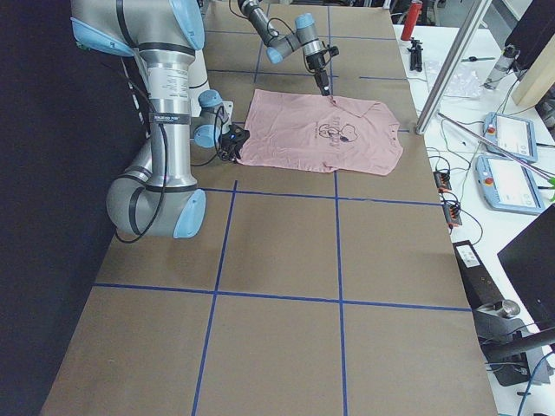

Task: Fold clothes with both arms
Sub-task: 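Move both grippers to the shirt hem nearest the robot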

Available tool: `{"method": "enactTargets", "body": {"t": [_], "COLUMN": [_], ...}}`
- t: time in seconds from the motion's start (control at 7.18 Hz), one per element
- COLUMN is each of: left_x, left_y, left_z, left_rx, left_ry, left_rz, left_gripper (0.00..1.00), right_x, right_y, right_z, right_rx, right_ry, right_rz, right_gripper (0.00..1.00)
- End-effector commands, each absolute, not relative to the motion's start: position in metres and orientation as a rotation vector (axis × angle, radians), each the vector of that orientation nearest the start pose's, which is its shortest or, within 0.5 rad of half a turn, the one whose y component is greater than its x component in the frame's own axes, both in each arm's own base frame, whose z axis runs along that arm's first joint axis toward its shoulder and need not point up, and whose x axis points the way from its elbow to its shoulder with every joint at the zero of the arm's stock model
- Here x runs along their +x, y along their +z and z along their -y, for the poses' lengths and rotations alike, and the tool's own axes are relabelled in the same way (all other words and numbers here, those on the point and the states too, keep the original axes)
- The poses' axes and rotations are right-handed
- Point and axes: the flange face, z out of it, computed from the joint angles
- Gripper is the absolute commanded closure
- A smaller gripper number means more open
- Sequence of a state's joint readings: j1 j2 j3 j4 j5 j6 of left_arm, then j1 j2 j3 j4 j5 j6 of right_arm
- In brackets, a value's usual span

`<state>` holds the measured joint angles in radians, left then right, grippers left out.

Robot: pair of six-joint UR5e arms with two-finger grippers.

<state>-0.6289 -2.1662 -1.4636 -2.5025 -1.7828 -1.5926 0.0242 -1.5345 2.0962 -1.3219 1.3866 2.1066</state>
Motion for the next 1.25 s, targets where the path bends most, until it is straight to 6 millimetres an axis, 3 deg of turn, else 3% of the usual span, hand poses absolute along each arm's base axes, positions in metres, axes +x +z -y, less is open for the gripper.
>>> {"method": "enactTargets", "body": {"t": [0.0,0.14,0.28,0.42,0.7,0.84,1.11], "left_x": [0.490,0.466,0.464,0.473,0.496,0.508,0.509], "left_y": [0.239,0.254,0.260,0.268,0.269,0.288,0.342], "left_z": [0.494,0.473,0.414,0.348,0.268,0.229,0.188], "left_rx": [0.254,0.202,0.099,0.087,-0.002,-0.059,-0.089], "left_ry": [-0.389,-0.446,-0.473,-0.469,-0.526,-0.528,-0.552], "left_rz": [-1.419,-1.420,-1.382,-1.255,-0.983,-0.913,-0.811], "left_gripper": [0.30,0.30,0.30,0.28,0.26,0.26,0.33], "right_x": [-0.475,-0.467,-0.464,-0.459,-0.449,-0.449,-0.450], "right_y": [0.365,0.358,0.354,0.346,0.351,0.350,0.348], "right_z": [0.166,0.167,0.166,0.166,0.166,0.165,0.164], "right_rx": [-0.039,-0.043,-0.047,-0.050,-0.049,-0.050,-0.051], "right_ry": [0.609,0.611,0.610,0.611,0.610,0.609,0.607], "right_rz": [0.855,0.872,0.879,0.897,0.887,0.890,0.893], "right_gripper": [1.00,1.00,1.00,1.00,1.00,1.00,1.00]}}
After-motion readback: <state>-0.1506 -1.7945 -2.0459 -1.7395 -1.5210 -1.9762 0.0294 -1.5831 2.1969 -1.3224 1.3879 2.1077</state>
